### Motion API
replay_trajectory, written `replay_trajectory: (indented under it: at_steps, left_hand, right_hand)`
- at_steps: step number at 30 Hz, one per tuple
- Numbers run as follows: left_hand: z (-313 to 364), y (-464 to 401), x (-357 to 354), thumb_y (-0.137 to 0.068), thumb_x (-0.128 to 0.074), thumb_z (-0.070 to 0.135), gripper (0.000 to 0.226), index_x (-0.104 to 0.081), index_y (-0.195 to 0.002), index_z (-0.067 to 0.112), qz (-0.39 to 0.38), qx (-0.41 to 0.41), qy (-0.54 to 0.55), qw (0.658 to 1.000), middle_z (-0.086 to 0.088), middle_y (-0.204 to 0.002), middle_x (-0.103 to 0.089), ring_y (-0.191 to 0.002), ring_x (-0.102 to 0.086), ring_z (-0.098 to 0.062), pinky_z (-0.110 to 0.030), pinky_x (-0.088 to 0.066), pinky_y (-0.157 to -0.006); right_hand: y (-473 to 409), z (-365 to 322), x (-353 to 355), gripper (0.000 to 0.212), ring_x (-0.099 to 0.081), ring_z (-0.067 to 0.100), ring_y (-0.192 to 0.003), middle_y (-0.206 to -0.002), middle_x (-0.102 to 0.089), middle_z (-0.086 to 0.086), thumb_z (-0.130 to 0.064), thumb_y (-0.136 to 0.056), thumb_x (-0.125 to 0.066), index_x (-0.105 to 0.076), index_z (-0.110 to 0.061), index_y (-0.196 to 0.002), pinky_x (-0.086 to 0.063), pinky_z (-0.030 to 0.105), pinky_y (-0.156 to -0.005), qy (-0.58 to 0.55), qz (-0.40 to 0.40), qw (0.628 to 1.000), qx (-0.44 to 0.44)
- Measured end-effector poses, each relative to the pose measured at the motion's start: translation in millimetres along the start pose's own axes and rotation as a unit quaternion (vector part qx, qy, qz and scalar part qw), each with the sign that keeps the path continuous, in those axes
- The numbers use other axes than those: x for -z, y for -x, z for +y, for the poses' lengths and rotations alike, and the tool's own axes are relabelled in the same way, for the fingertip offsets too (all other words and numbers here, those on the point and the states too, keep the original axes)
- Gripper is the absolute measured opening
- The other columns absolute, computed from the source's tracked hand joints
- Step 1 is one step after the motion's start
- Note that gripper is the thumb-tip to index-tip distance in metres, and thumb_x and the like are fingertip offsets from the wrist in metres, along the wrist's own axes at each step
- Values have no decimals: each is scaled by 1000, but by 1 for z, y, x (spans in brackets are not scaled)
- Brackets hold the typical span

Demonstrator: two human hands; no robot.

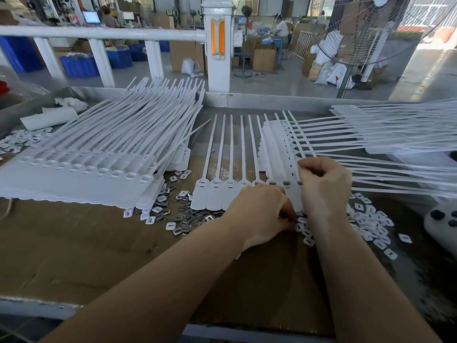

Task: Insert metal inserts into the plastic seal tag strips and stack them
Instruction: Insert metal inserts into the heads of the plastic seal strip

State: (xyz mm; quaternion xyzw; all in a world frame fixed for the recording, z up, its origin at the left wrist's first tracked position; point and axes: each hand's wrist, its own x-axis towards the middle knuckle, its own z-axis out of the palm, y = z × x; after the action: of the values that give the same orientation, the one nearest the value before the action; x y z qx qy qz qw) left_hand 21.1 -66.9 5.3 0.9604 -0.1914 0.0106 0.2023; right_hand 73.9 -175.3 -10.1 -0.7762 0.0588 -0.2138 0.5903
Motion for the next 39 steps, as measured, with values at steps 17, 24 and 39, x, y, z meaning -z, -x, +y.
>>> replay_trajectory:
  at_steps: [17, 24, 39]
  left_hand:
    - [-45, -9, 13, -91, -57, 8, 15, -69, -95, 16, 175, 143, 215, 950, 8, -78, -63, -71, -57, 3, 1, -42, -63]
    - [-51, -21, 13, -88, -63, 17, 9, -62, -81, 24, 171, 183, 189, 949, 15, -70, -59, -70, -56, 1, -9, -40, -61]
    - [-51, -22, 2, -88, -62, 22, 16, -62, -76, 34, 216, 169, 122, 954, 23, -67, -55, -73, -52, -2, -41, -41, -94]
  right_hand:
    - [4, 0, 0, 20, -58, 12, -72, -89, -66, 4, -5, -87, -57, -65, -23, -85, -44, 22, -64, 27, -24, 999, 24]
    - [8, -2, -3, 19, -61, 21, -81, -89, -65, 3, -5, -88, -55, -65, -21, -86, -53, 38, -78, 79, -60, 994, 36]
    - [8, 1, -4, 20, -59, 17, -88, -93, -65, 2, -5, -86, -53, -66, -21, -87, -50, 32, -81, 121, -83, 988, 46]
